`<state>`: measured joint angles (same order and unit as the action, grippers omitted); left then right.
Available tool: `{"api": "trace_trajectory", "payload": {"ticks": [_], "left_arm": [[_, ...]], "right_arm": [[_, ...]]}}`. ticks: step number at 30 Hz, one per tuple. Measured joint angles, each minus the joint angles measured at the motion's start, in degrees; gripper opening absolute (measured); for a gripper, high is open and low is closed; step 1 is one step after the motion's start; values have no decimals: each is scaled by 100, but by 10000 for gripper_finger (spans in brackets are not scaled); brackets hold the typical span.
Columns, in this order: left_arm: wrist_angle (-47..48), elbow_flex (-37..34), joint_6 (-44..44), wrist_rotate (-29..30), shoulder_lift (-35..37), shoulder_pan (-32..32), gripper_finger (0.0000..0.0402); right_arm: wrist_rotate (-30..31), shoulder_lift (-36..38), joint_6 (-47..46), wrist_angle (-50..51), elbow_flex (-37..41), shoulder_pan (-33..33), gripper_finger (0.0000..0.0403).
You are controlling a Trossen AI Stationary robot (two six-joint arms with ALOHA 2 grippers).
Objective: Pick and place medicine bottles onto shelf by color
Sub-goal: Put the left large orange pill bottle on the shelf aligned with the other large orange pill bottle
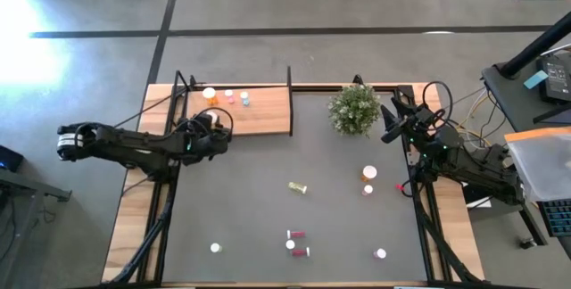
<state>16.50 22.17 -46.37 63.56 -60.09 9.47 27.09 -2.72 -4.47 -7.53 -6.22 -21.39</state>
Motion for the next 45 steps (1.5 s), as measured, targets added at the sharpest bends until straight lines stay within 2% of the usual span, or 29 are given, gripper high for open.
{"api": "trace_trajectory", "payload": {"ticks": [10,19,30,34,45], "left_arm": [[-103,-7,-576,-23,-305,406,193],[-186,-4,-603,8,-519,686,193],[-254,-4,-599,-2,-536,741,194],[-252,-4,-591,-36,-531,741,207],[-239,-7,-582,-608,-432,739,258]], "right_arm": [[1,0,0,0,1,1,249],[0,0,0,0,1,0,249],[0,0,0,0,0,0,249],[1,0,0,0,0,1,249],[2,0,0,0,0,0,249]]}}
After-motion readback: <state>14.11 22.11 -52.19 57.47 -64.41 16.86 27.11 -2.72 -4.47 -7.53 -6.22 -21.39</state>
